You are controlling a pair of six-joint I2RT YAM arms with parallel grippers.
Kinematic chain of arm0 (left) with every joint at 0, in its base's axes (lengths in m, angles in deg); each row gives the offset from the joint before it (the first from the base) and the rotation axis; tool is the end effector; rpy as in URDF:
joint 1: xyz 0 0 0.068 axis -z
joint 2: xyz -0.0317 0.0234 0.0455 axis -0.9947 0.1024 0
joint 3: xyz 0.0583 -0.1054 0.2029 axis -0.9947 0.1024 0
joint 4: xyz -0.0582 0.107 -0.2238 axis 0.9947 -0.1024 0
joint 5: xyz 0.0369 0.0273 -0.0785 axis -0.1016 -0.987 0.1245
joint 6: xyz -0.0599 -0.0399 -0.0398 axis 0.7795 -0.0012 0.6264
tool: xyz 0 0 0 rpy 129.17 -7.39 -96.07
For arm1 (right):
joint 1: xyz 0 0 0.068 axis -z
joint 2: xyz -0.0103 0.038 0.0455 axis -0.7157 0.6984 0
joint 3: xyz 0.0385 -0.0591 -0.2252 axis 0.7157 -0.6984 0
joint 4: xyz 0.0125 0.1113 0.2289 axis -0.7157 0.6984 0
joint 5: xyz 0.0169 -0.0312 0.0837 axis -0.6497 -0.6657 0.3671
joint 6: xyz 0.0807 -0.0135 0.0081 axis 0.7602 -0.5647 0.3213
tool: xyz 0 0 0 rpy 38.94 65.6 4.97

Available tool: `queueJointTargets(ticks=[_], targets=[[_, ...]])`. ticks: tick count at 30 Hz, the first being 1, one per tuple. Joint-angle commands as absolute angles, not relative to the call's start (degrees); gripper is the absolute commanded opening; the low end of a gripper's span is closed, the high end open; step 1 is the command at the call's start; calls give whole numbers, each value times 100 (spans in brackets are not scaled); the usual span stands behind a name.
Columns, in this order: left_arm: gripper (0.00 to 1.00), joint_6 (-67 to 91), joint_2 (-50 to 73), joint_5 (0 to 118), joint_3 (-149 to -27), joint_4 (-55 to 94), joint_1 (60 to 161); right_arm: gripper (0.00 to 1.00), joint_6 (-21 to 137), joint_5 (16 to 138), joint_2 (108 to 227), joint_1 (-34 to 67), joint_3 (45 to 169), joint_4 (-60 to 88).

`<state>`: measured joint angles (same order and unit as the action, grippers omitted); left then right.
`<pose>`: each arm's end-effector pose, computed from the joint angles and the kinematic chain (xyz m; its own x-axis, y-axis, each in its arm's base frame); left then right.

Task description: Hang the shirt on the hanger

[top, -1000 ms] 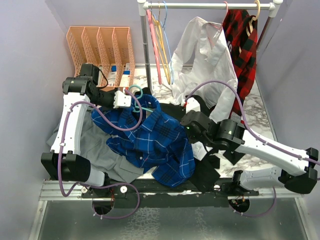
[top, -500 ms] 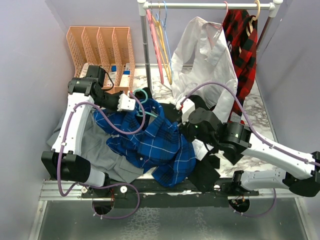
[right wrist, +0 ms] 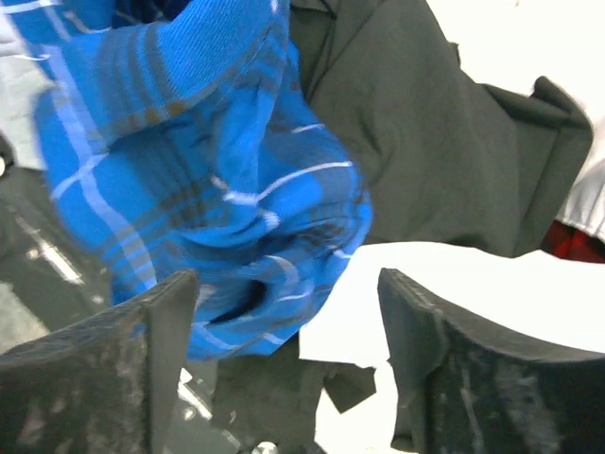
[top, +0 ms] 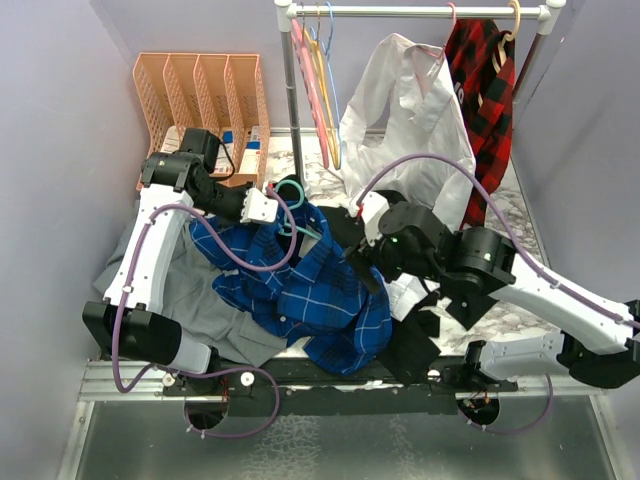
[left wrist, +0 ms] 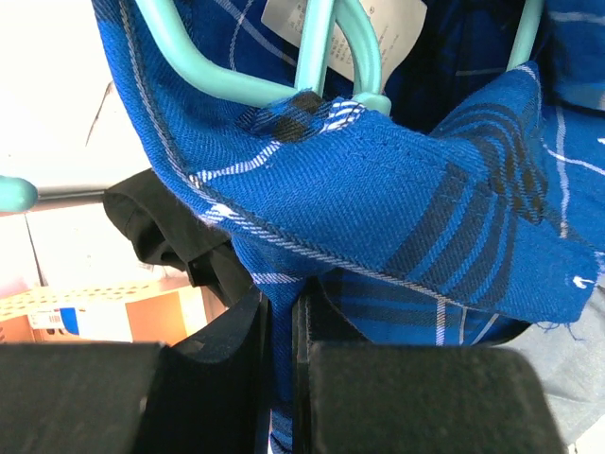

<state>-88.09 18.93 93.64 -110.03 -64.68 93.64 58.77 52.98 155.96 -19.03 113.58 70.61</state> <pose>0.2443 -0.0902 0.3228 0.3162 0.6908 -0.6502 0.9402 -0.1368 0.3119 0.1313 0.2295 0.3351 -0.3981 -0.5512 -0.7333 -0.7319 0.6727 -0.1083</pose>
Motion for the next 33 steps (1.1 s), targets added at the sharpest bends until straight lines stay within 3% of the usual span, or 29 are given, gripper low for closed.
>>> queueJointTargets(ticks=[1,6,21,27,33], targets=[[0,-8775,1946,9300,-11213,-6458,9370,84,6099,5800,15331,-1925,11916,7904],[0,-8833,1999,9365,-11288,-6457,9370,86,5883,7105,15187,-1924,11817,7238],[0,-8772,1847,9337,-10958,-6464,9557,82,4584,6873,15472,-1444,11098,5683],[0,-8774,1826,9295,-10900,-6464,9623,61,4710,7669,15561,-1028,10893,5432],[0,-8544,1860,9334,-11091,-6462,9721,54,4904,8564,15623,-956,10599,5331]])
